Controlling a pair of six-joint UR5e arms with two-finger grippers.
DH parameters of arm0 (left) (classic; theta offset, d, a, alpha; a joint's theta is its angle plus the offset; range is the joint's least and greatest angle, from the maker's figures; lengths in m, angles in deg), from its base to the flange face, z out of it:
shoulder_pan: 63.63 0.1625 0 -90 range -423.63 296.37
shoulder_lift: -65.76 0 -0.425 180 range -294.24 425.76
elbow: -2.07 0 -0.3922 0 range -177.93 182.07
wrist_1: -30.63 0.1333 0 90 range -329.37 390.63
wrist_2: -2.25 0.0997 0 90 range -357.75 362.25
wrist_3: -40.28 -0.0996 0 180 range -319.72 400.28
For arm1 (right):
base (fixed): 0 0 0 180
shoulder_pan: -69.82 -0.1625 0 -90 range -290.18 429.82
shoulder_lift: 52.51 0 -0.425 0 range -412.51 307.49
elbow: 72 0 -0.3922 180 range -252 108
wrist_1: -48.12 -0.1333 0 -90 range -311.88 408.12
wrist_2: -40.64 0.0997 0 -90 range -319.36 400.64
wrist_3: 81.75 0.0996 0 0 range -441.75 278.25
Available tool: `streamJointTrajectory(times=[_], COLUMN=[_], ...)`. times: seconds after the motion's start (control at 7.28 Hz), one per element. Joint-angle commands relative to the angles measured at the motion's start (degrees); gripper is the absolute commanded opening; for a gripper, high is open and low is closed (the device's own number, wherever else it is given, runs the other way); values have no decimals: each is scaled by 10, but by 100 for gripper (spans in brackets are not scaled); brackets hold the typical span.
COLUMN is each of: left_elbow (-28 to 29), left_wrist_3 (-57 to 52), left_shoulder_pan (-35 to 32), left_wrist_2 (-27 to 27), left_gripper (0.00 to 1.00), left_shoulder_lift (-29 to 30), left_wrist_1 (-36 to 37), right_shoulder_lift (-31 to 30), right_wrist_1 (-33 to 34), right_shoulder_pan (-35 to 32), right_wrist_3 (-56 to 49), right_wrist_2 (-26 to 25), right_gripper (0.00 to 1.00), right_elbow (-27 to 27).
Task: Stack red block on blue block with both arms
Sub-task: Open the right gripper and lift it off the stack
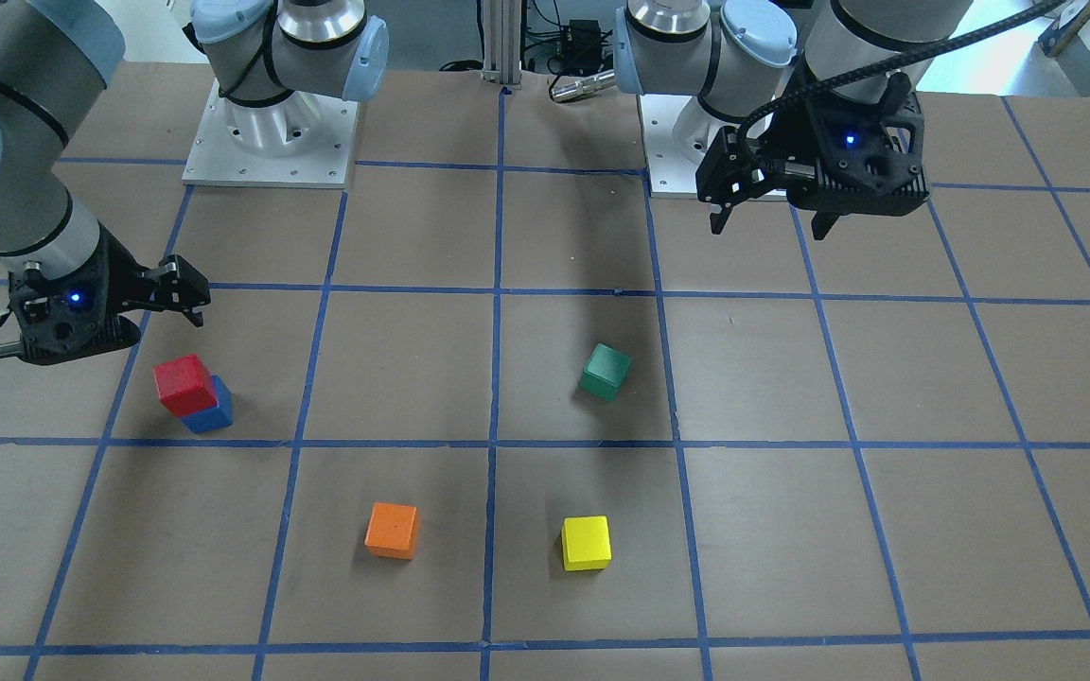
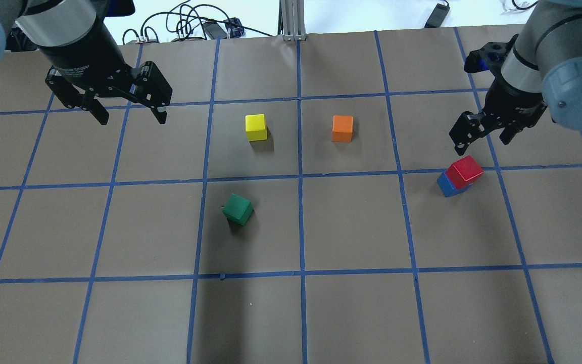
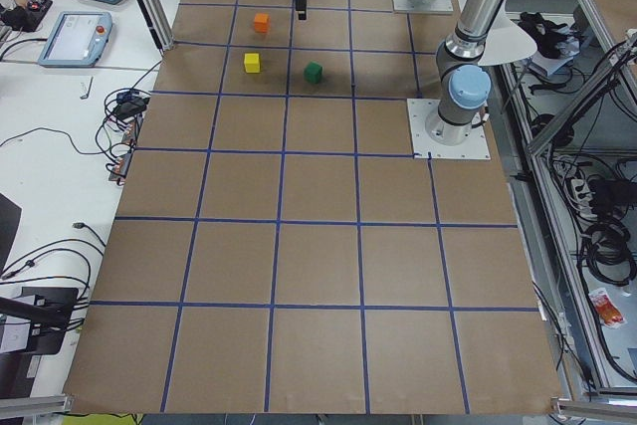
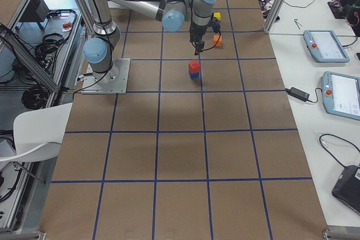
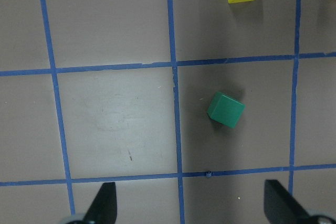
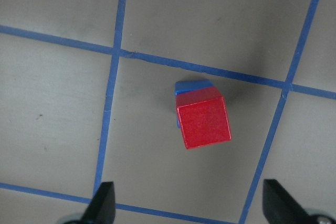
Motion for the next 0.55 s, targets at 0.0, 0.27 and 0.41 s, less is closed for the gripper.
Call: streamJointTrajectory(times=[0.0,0.27,0.41], left_elbow=[1,1,-1], left_wrist_3=[-1,0,-1], left_shoulder_pan=[0,0,0], left_wrist_2=[0,0,0], left_gripper=[100,100,100], left_shoulder_lift=[-1,0,-2], left_wrist_1=[1,1,1], right_shoulder_lift=[-6,-41,-43], right_wrist_1=[-33,-33,-33], right_shoulder_pan=[-22,-67,-89], right_wrist_3=[74,161,214], right_wrist_2=[5,7,7], right_gripper=[100,100,100], right_elbow=[-24,-21,-19])
